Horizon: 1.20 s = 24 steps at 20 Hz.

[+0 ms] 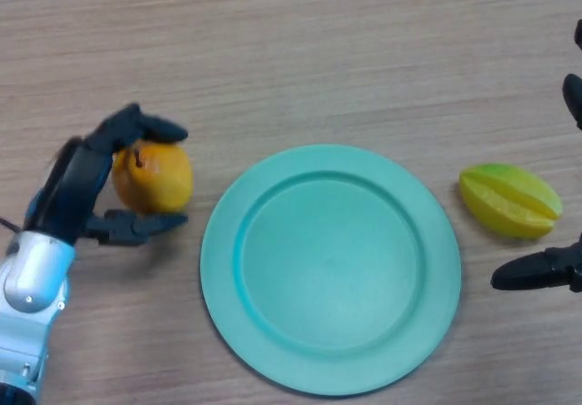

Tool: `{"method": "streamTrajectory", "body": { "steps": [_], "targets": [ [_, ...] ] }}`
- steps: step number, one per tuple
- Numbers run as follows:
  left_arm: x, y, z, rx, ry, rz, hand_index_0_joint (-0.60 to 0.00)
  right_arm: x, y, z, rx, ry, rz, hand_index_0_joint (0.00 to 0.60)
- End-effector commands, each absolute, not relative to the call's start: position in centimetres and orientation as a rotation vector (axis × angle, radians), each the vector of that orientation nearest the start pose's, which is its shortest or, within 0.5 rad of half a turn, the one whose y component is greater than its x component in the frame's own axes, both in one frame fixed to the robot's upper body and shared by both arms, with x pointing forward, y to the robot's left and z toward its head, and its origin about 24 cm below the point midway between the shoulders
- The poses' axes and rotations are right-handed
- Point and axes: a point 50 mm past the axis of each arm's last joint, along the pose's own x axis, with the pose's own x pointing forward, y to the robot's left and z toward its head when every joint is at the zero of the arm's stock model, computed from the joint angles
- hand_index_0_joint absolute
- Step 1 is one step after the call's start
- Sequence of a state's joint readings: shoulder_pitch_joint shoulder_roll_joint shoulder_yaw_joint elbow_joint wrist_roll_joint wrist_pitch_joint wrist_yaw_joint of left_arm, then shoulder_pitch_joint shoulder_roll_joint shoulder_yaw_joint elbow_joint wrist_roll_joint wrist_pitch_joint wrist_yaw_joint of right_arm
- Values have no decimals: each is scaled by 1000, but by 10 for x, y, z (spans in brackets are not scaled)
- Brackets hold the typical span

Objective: Pick up the yellow pear and place it on the plate

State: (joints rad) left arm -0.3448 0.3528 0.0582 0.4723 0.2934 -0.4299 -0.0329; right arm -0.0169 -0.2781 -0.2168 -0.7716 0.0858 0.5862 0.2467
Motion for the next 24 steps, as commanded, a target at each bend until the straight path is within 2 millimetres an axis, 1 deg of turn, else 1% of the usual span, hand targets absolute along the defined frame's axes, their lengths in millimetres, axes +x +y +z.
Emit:
{"method": "streamTrajectory", "body": {
  "steps": [1, 2, 3, 4, 5, 6, 7, 8, 9, 10, 11, 13, 14, 17, 19, 22, 24],
  "targets": [
    [303, 223, 137, 533, -503, 24, -600, 208, -200, 203, -333, -393, 67, 0],
    [300, 217, 139, 501, -499, -3, -600, 208, -200, 203, -326, -389, 68, 0],
    [296, 210, 140, 472, -490, -38, -600, 208, -200, 203, -322, -385, 68, 99],
    [293, 201, 140, 459, -472, -84, -600, 208, -201, 203, -322, -381, 67, 98],
    [282, 177, 141, 436, -443, -200, -600, 208, -201, 203, -319, -378, 66, 9],
    [279, 168, 141, 402, -423, -244, -600, 208, -201, 203, -317, -379, 66, 0],
    [275, 153, 140, 352, -396, -305, -600, 208, -202, 202, -315, -380, 66, 0],
    [274, 146, 139, 347, -401, -325, -600, 208, -202, 202, -316, -381, 65, 0],
    [273, 134, 132, 363, -383, -374, -600, 207, -203, 203, -321, -379, 62, 0],
    [273, 129, 128, 365, -362, -396, -600, 206, -204, 202, -320, -375, 62, 0],
    [273, 118, 120, 387, -321, -435, -600, 205, -205, 200, -316, -368, 58, 0],
    [275, 105, 113, 421, -329, -482, -600, 204, -207, 200, -308, -366, 49, 0],
    [277, 102, 113, 419, -335, -485, -600, 204, -208, 201, -303, -361, 47, 0],
    [279, 93, 106, 498, -340, -524, -600, 203, -210, 201, -300, -364, 36, 0],
    [281, 91, 103, 554, -361, -524, -600, 203, -211, 201, -288, -359, 33, 0],
    [284, 91, 102, 555, -345, -506, -600, 204, -213, 202, -299, -374, 19, 0],
    [285, 92, 103, 526, -348, -490, -402, 204, -214, 201, -303, -384, 12, 0]
  ]
}}
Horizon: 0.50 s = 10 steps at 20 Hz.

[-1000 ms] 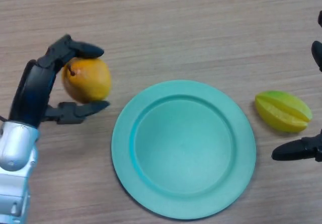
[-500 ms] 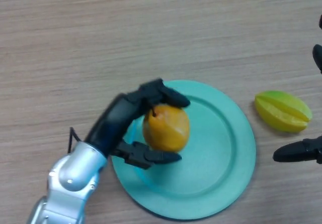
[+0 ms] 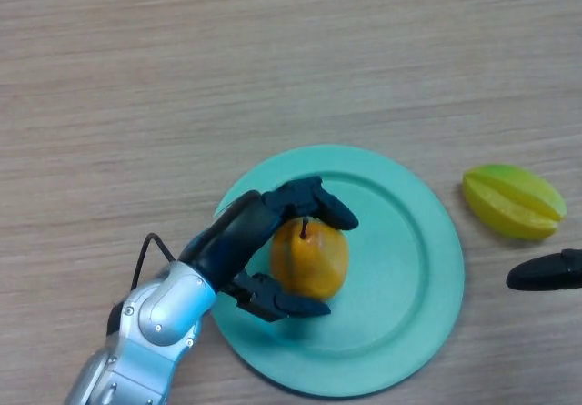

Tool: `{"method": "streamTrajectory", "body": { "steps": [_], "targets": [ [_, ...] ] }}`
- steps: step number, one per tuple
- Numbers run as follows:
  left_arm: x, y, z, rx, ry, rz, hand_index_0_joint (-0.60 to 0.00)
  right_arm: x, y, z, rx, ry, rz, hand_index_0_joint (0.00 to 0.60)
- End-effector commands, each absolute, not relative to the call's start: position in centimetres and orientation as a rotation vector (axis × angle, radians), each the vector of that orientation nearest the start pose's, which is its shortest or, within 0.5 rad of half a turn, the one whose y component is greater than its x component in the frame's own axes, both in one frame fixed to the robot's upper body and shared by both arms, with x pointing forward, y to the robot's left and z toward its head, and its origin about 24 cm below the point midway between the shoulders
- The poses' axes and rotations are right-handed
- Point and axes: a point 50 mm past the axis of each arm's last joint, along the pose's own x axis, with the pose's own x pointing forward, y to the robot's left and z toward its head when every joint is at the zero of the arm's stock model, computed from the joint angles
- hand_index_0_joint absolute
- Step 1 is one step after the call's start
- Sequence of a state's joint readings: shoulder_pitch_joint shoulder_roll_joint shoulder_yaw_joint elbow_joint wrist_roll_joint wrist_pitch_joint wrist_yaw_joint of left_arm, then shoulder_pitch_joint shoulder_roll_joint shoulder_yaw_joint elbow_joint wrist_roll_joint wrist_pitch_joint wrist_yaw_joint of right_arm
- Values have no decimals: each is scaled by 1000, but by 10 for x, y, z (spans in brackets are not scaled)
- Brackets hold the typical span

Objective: Pick up the yellow pear and place it on the plate

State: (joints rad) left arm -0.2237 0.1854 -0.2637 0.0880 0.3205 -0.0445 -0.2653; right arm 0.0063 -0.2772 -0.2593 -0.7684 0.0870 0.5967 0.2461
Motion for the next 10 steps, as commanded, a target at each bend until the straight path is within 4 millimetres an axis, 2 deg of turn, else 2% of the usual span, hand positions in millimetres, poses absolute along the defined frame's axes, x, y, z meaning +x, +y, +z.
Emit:
{"method": "streamTrajectory", "body": {
  "steps": [1, 2, 3, 4, 7, 10],
  "targets": [
    [286, 93, 103, 513, -344, -473, -252, 203, -214, 201, -301, -382, 10, 0],
    [288, 94, 103, 507, -338, -459, -152, 203, -214, 201, -299, -379, 9, 0],
    [290, 96, 101, 506, -319, -428, -18, 202, -215, 200, -301, -368, 8, 0],
    [291, 97, 102, 493, -309, -419, 0, 202, -214, 201, -302, -365, 8, 0],
    [292, 101, 110, 426, -314, -376, 0, 203, -213, 202, -316, -373, 15, 0],
    [284, 107, 121, 367, -329, -370, 0, 205, -212, 202, -325, -372, 16, 0]
  ]
}}
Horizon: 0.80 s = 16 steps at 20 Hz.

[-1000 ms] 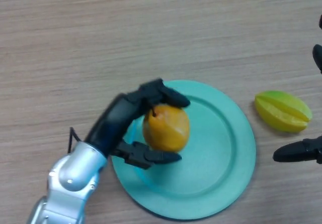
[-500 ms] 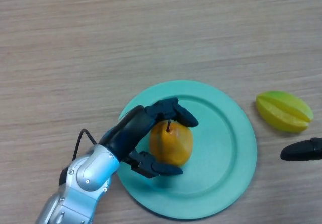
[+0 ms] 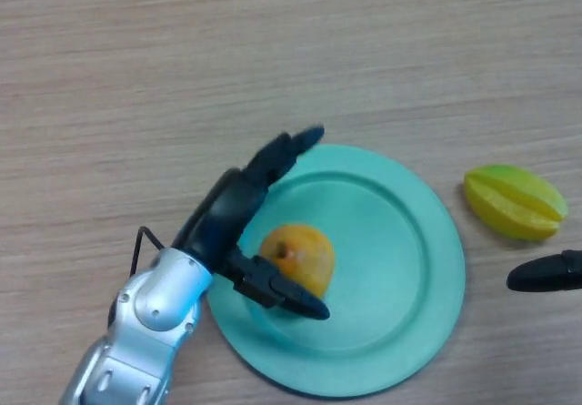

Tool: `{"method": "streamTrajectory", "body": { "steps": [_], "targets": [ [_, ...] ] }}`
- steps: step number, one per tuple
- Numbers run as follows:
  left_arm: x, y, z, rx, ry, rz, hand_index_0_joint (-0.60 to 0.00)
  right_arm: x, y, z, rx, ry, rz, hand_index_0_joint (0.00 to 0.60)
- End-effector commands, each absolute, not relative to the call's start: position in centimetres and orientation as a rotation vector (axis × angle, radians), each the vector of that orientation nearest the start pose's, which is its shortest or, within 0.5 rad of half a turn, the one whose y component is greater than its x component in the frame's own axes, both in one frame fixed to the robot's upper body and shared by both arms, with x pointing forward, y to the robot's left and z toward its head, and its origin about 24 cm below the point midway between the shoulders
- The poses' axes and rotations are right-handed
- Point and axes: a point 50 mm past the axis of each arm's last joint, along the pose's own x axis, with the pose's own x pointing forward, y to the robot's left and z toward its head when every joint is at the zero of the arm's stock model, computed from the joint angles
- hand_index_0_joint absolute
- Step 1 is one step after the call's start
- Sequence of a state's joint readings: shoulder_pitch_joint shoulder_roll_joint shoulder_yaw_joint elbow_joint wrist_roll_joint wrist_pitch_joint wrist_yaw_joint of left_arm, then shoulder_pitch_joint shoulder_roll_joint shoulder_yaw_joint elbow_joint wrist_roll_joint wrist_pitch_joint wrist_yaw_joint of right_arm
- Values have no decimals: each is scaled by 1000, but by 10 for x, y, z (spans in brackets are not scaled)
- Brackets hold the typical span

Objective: Pick up the yellow pear and place it on the plate

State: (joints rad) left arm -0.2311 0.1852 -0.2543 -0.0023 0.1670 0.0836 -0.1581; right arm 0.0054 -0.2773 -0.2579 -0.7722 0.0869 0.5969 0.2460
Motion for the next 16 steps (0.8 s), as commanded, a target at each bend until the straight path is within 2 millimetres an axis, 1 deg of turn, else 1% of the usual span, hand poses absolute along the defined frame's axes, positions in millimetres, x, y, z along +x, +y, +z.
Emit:
{"method": "streamTrajectory", "body": {
  "steps": [1, 4, 5, 6, 7, 8, 9, 11, 14, 15, 16],
  "targets": [
    [281, 110, 127, 348, -344, -371, 0, 206, -211, 204, -336, -380, 15, 0],
    [272, 119, 145, 290, -368, -396, 0, 207, -210, 203, -334, -386, 20, 0],
    [268, 125, 155, 243, -393, -390, 0, 207, -210, 202, -321, -382, 27, 0],
    [267, 130, 159, 224, -393, -379, 0, 208, -210, 202, -318, -380, 28, 0],
    [263, 141, 165, 206, -393, -359, 0, 208, -209, 202, -317, -378, 30, 0],
    [261, 148, 168, 203, -405, -336, 0, 209, -209, 202, -314, -380, 31, 0],
    [259, 159, 172, 184, -423, -296, 0, 209, -209, 202, -306, -375, 37, 0],
    [255, 173, 176, 145, -415, -259, 0, 211, -207, 200, -310, -369, 50, 0],
    [250, 191, 175, 125, -390, -228, 0, 213, -205, 199, -326, -363, 66, 0],
    [249, 203, 178, 112, -386, -198, 0, 215, -205, 201, -314, -370, 66, 0],
    [248, 209, 180, 104, -392, -174, 0, 216, -206, 202, -310, -372, 69, 0]
  ]
}}
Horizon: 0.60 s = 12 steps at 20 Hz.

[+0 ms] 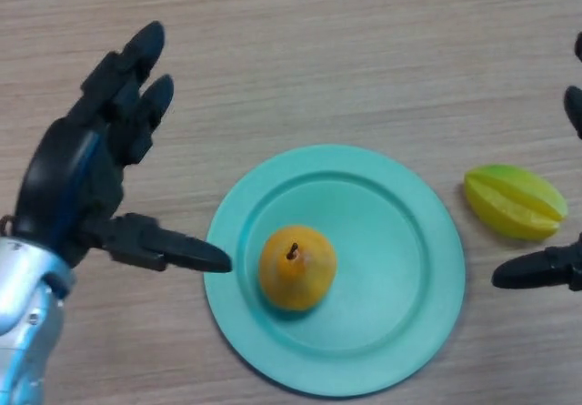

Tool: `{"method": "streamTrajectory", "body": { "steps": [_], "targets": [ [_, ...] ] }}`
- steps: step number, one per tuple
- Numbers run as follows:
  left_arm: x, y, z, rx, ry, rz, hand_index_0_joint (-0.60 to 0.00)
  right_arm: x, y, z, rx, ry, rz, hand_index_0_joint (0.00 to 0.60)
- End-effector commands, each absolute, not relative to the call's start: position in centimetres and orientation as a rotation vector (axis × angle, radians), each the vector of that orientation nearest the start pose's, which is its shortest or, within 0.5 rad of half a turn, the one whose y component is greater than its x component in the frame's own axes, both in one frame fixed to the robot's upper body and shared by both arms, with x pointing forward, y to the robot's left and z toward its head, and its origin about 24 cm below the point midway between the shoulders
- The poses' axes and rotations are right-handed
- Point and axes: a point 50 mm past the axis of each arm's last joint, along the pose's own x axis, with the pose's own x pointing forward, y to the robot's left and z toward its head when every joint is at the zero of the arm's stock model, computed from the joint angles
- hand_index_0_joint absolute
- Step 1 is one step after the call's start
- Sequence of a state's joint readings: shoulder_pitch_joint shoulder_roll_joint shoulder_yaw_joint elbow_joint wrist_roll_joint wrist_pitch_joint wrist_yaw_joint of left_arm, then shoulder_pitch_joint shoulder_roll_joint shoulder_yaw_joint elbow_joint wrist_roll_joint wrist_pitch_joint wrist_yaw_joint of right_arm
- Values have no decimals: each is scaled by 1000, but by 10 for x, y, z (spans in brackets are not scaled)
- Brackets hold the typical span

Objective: Pick up the yellow pear and place it on the plate

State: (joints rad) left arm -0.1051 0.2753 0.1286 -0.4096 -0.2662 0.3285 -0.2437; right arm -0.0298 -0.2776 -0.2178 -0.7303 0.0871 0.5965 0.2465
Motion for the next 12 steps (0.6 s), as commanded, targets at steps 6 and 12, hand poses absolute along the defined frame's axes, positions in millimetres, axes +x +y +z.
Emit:
{"method": "streamTrajectory", "body": {
  "steps": [6, 12],
  "targets": [
    [241, 227, 186, 136, -425, -102, 0, 221, -200, 201, -290, -397, 96, 0],
    [243, 228, 192, 198, -467, -75, 0, 223, -201, 200, -273, -378, 126, 0]
  ]
}}
